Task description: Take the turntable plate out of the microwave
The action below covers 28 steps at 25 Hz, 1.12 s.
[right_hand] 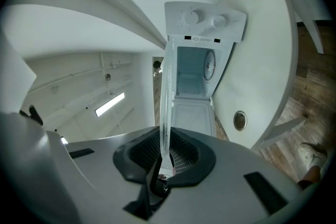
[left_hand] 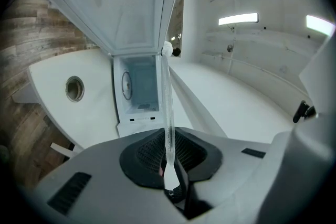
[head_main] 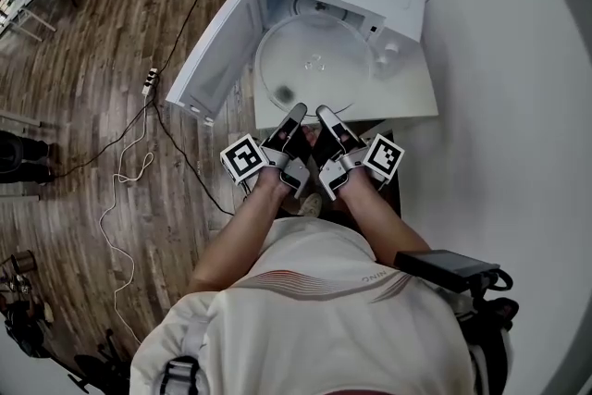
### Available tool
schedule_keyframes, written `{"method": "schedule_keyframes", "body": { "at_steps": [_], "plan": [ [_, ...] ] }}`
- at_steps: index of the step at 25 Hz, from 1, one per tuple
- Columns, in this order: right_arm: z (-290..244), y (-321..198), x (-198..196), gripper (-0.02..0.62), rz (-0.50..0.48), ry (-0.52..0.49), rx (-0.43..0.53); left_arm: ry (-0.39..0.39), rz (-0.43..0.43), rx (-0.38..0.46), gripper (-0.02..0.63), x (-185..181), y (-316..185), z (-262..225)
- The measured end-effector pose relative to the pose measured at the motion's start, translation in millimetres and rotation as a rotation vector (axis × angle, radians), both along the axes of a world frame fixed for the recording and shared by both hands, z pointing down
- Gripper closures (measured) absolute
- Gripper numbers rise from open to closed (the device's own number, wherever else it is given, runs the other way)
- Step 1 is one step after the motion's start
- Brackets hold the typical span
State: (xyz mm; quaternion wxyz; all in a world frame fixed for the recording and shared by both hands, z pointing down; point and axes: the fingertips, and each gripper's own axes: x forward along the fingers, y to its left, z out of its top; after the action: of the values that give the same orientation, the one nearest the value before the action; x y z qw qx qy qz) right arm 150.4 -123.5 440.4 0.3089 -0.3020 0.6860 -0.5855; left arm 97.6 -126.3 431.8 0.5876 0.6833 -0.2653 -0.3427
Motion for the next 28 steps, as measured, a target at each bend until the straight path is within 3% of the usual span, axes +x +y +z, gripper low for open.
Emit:
{"method": "schedule_keyframes", "body": {
  "at_steps": [28],
  "plan": [
    [-43, -5, -16, 0.558, 0.067, -0.005, 0.081, -0.006, 0.081, 0.074, 0.554, -16, -8, -44]
  ]
}}
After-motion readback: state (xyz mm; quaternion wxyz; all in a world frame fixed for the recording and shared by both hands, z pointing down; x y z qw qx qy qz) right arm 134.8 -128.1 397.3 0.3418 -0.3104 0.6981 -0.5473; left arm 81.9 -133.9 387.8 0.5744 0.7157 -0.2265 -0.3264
